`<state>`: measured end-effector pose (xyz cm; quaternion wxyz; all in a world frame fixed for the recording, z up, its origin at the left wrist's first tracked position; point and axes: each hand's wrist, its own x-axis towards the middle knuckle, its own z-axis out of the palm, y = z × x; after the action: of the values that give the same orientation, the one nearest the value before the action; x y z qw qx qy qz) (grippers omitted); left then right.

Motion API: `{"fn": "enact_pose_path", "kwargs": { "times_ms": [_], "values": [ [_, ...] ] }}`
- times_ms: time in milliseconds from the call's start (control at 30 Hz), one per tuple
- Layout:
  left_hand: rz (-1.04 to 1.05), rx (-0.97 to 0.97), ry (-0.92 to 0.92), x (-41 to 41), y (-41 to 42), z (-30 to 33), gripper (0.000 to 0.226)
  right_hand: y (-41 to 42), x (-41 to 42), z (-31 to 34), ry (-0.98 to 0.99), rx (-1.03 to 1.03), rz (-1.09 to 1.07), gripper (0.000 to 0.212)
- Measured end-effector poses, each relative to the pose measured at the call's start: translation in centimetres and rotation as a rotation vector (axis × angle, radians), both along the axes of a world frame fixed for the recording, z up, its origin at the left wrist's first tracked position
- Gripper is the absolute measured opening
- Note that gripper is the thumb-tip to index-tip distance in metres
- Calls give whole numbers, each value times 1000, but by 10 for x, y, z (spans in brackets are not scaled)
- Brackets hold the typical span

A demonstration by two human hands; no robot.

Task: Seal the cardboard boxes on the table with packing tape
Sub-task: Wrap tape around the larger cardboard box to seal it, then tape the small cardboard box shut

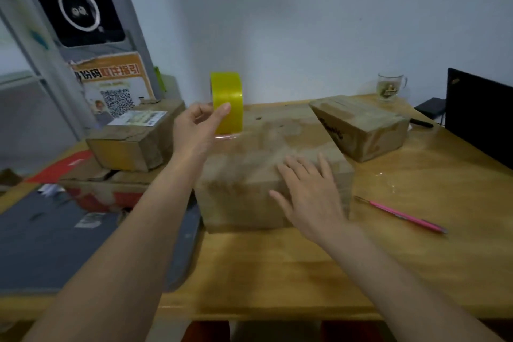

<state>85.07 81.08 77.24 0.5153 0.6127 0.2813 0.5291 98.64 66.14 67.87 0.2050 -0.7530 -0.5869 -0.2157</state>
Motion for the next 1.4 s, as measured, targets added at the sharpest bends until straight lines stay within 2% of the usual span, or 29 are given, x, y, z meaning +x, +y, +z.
{"fn": "enact_pose_path", "kwargs": {
  "times_ms": [167,300,367,467,567,633,667,767,800,833,900,967,1033,1100,1167,1233,1300,1400],
  "values": [
    [108,-14,11,-37,18,-14,26,33,6,22,55,-316,-18,90],
    [107,-67,17,-44,21,-26,27,56,23,36,160,-530,35,94],
    [115,-80,3,-45,19,-30,27,62,31,38,136,-511,54,86],
    [88,-88,-8,-47,17,-34,25,63,32,33,46,-374,22,75],
    [80,-112,-13,-51,16,-39,26,54,27,21,91,-41,-143,69],
    [63,-136,-39,-51,17,-39,25,46,30,13,279,232,-293,81],
    [57,-138,-49,-50,19,-39,25,43,34,10,460,329,-349,89],
    [27,-137,-70,-41,24,-41,27,43,44,0,1206,498,-394,105],
    [9,-135,-75,-36,25,-42,27,46,47,-5,1386,548,-386,105],
    [-7,-131,-75,-31,26,-43,26,51,48,-8,1498,588,-382,103],
    [-24,-114,-62,-22,30,-43,25,61,52,-7,1587,637,-372,100],
    [-16,-91,-33,-14,35,-45,24,73,54,-1,1577,662,-391,99],
    [4,-79,-4,-9,41,-47,26,81,50,3,1409,655,-394,102],
    [20,-61,8,-5,46,-48,28,87,38,-1,1069,580,-302,107],
    [34,-28,27,-2,48,-49,28,98,27,-13,675,360,-242,111],
    [41,15,63,-1,52,-50,36,113,27,-22,464,146,-264,106],
    [44,47,89,-2,52,-53,42,129,36,-20,444,69,-296,97],
    [109,118,160,-6,50,-57,30,153,54,-9,535,66,-299,83]
  ]
}}
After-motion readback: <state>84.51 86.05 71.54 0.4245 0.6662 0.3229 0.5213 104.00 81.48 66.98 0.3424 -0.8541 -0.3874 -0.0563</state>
